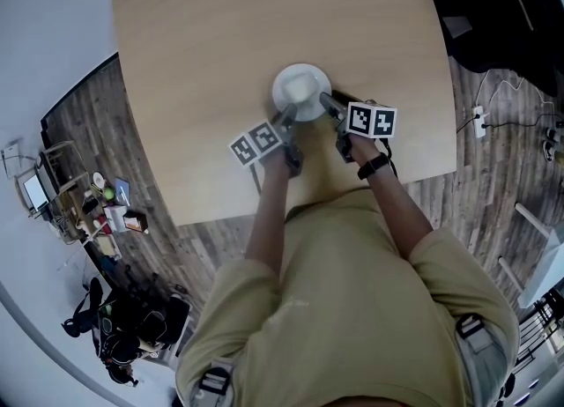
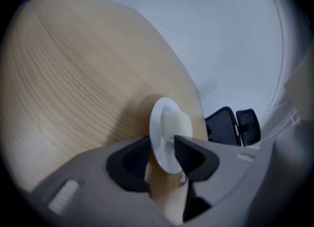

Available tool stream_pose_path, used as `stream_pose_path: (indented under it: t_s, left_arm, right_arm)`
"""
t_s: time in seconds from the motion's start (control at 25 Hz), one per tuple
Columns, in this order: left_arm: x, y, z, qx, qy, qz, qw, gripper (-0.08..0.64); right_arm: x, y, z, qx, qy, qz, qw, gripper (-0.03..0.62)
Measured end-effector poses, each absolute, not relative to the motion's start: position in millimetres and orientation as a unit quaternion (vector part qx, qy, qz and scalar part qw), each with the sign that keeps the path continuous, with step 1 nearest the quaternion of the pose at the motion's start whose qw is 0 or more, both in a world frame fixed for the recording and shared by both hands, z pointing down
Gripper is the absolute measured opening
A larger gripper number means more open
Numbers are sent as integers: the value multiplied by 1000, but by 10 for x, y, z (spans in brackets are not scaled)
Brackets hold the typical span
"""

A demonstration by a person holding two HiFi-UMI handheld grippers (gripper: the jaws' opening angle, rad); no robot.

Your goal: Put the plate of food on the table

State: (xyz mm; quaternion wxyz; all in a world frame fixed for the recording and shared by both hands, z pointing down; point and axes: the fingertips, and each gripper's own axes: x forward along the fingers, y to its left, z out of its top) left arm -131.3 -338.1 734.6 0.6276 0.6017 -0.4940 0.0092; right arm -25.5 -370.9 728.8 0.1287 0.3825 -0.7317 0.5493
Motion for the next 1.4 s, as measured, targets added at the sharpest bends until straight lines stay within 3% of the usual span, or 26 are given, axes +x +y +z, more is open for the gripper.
stream_pose_path:
  t_s: [0.36,0.56,0.68,0.96,1.12,1.4]
  left_arm:
    - [-1240,-3249,7200,629,-488,48,603,382]
    - [-1288,-3166,7010,656,-500,48,564,385]
    - [-1329,-3133,6840,684,-511,54,518,383]
    - [-1380,-2867,6261,762,-538,98,347,282]
    - [-1258,-2646,5943,799,-523,83,286,183]
    - [-1157,-2135,5615,820,-529,78,205,32]
  right_arm:
    - [-121,-3613,7230,391,-761,491,161,186]
    - [9,-3520,7064,407,-781,451,147,184]
    - [84,-3461,6856,423,-805,391,140,143]
    - [86,-3135,6154,452,-849,247,118,44]
    - [41,-2827,5820,453,-862,202,103,5]
    - [-92,-2186,5627,450,-871,164,110,5]
